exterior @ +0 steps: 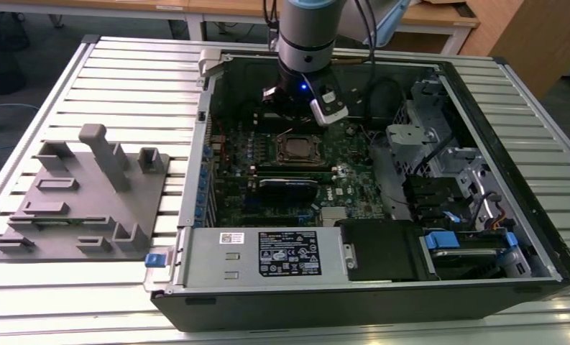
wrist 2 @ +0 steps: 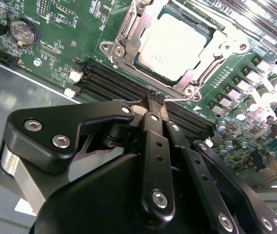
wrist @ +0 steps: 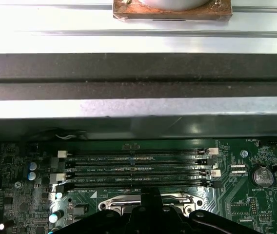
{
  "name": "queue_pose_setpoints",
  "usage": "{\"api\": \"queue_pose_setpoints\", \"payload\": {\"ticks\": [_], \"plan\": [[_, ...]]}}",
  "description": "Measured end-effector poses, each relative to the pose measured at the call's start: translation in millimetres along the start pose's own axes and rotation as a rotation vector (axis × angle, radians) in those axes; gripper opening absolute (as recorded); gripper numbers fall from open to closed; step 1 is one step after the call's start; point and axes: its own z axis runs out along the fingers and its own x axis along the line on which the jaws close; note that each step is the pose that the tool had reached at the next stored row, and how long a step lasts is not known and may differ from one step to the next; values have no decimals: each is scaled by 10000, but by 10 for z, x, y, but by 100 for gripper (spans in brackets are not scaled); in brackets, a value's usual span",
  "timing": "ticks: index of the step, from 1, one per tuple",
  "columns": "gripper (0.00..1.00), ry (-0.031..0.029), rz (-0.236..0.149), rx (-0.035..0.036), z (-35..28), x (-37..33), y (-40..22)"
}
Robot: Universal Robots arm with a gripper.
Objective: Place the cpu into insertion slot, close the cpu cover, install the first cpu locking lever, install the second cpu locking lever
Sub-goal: 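Install the first cpu locking lever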
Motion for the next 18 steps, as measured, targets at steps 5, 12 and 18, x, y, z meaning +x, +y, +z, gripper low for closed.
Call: {"api": "queue_pose_setpoints", "payload": {"ticks": [5, 12, 18], "plan": [[11, -1, 2, 0, 2, 1, 6], [11, -1, 1, 1, 5, 1, 21], [11, -1, 2, 0, 6, 2, 27]]}}
